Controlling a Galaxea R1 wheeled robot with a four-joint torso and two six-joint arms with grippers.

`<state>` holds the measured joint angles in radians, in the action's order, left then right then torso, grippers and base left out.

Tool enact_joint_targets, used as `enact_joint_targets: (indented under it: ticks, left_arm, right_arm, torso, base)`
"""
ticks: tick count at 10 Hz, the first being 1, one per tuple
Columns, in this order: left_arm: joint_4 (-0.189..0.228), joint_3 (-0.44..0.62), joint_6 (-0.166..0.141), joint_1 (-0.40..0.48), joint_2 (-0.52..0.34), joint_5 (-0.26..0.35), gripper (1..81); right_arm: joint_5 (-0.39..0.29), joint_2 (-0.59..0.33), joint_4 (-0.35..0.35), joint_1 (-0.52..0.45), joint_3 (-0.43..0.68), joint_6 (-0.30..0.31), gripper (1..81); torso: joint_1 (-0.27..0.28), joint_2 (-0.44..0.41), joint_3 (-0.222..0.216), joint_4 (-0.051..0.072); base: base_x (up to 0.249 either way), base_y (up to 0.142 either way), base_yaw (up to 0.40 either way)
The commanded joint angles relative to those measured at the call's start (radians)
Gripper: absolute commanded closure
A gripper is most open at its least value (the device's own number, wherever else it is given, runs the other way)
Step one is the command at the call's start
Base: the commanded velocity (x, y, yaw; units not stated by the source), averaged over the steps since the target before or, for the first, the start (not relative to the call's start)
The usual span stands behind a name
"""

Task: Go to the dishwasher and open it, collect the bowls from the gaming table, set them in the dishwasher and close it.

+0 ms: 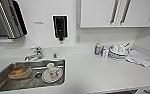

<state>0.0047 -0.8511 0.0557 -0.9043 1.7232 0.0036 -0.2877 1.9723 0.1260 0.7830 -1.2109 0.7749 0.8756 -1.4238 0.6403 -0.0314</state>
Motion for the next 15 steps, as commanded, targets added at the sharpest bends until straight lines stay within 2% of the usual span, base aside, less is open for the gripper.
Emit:
enact_joint_targets:
  ticks: [1,5,7,15]
  left_arm:
    - [0.0,0.027,0.006,0.084,-0.037,0.026,1.0]
    - [0.005,0.023,0.006,0.084,-0.023,0.026,1.0]
    - [0.006,0.02,0.006,0.084,-0.022,0.026,1.0]
    - [0.001,0.015,0.006,0.084,-0.017,0.026,1.0]
  right_arm:
    - [-0.033,-0.056,0.011,-0.144,0.007,0.06,1.0]
    - [-0.013,-0.09,0.012,-0.178,0.007,0.098,1.0]
    - [0.024,-0.09,0.009,-0.178,-0.004,0.103,1.0]
    - [0.039,0.048,0.009,-0.168,-0.119,0.121,1.0]
  torso:
    - [0.0,0.0,0.0,0.0]
    - [0.0,0.0,0.0,0.0]
    - [0.0,0.0,0.0,0.0]
    - [0.0,0.0,0.0,0.0]
  base:
    - [0.0,0.0,0.0]
    - [0.0,0.0,0.0]
    - [0.0,0.0,0.0]
    - [0.0,0.0,0.0]
